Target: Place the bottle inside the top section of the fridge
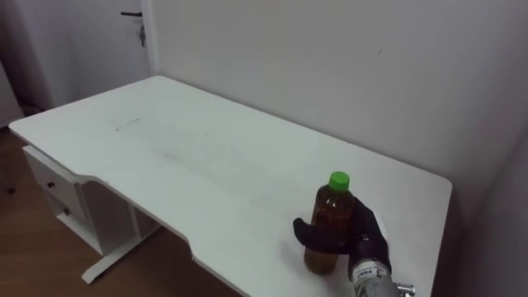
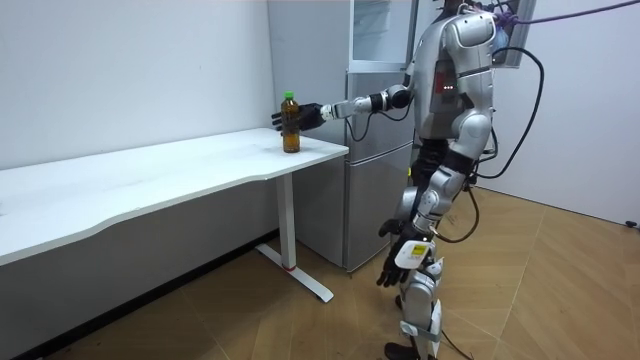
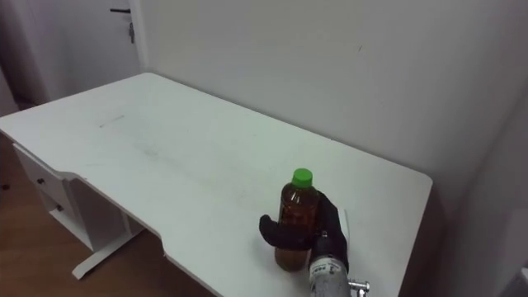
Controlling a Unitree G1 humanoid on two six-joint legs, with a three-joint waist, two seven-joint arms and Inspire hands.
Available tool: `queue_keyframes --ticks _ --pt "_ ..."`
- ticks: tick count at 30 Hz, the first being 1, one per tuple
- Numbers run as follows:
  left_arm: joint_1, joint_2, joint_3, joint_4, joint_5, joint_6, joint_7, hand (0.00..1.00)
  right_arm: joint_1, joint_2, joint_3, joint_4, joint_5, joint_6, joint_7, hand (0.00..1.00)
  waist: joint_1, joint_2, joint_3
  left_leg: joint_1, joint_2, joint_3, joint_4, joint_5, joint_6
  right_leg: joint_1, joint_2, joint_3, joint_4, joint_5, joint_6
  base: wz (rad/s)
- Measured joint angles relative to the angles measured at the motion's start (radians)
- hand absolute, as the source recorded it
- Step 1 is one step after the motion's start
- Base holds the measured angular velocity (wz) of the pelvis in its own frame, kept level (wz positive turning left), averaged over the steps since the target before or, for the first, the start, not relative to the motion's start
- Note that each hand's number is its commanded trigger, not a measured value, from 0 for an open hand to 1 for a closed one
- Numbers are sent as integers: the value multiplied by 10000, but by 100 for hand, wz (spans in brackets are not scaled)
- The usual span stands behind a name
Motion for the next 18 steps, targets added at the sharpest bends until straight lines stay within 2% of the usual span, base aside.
queue_keyframes --ticks 6,18 --pt "2 2 172 53 -18 2 -10 0 3 -104 -3 74 237 117 169 100 3 -47 42 -69 5 -3 18 -1 -2 -10 5 15 0 0 -1 1" --pt "8 58 192 93 -8 61 -30 0 -5 -132 -278 39 516 116 784 100 -9 -35 43 -147 2 8 11 -2 -3 -108 7 63 -8 -1 1 -1"
